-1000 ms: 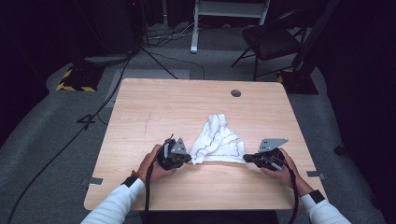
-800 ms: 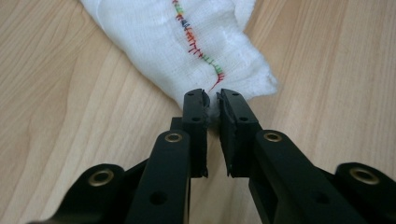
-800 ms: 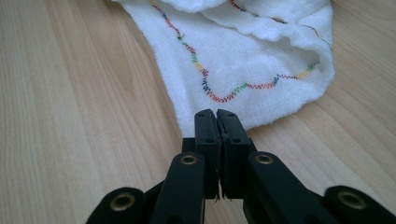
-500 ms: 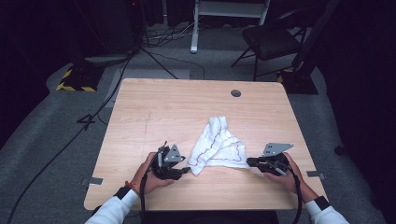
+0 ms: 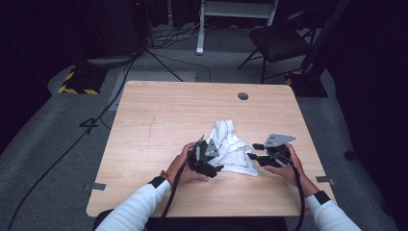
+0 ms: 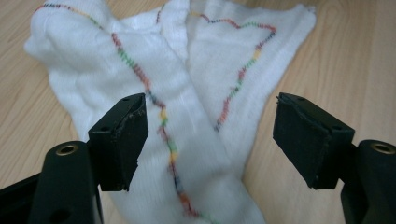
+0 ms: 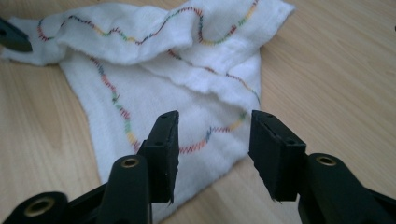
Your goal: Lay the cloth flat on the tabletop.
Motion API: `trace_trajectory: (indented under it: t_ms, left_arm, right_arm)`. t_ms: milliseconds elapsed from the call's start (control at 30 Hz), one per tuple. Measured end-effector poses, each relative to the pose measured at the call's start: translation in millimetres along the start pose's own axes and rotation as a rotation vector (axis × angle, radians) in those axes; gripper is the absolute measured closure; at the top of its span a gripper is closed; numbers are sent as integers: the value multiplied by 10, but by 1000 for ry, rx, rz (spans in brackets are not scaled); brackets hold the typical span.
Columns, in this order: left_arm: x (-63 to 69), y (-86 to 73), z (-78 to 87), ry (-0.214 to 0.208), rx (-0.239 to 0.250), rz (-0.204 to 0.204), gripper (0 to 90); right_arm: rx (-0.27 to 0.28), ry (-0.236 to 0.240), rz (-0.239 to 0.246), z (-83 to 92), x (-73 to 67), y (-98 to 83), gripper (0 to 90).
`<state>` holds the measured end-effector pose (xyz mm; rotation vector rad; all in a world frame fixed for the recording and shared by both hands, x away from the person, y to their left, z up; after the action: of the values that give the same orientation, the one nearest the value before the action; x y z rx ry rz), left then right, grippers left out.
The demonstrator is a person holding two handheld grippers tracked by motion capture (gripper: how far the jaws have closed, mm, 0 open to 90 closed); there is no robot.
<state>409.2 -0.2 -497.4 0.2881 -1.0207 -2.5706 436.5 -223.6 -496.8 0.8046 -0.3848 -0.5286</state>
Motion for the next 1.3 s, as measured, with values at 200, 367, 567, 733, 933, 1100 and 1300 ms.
trace_trajectory:
  t_ms: [200,367,567,733,933,1100,1300]
  left_arm:
    - [-175,37,-189,2,-29,10,419]
    - [-274,-49,-222,7,-75,-36,713]
    - [-335,-95,-156,-5,-73,-50,894]
    - [-420,-166,-18,6,-59,-42,897]
    - [-353,-11,-20,-15,28,37,553]
    - [-190,-8,-34,-78,28,47,265]
    - [-178,-93,-139,-66,-43,46,291]
  right_arm:
    - [-8,16,39,-262,33,179,486]
    - [-53,34,67,-462,17,205,583]
    - [-92,-2,128,-548,7,200,844]
    - [-85,-23,116,-489,67,176,885]
    - [-81,-22,108,-461,85,152,888]
    - [-82,-24,105,-429,86,146,892]
    - [-66,-48,77,-340,153,135,894]
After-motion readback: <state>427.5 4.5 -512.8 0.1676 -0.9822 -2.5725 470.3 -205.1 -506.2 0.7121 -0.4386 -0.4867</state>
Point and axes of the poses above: each handheld gripper's, and its own axes: z roughly backward along the jaws, y roughly out of its top, x roughly to its right, the point moved 5 cm from there along -z, roughly forward along the jaws, and after that the axes turned 3 degrees about -y, right-handed, at the moved point
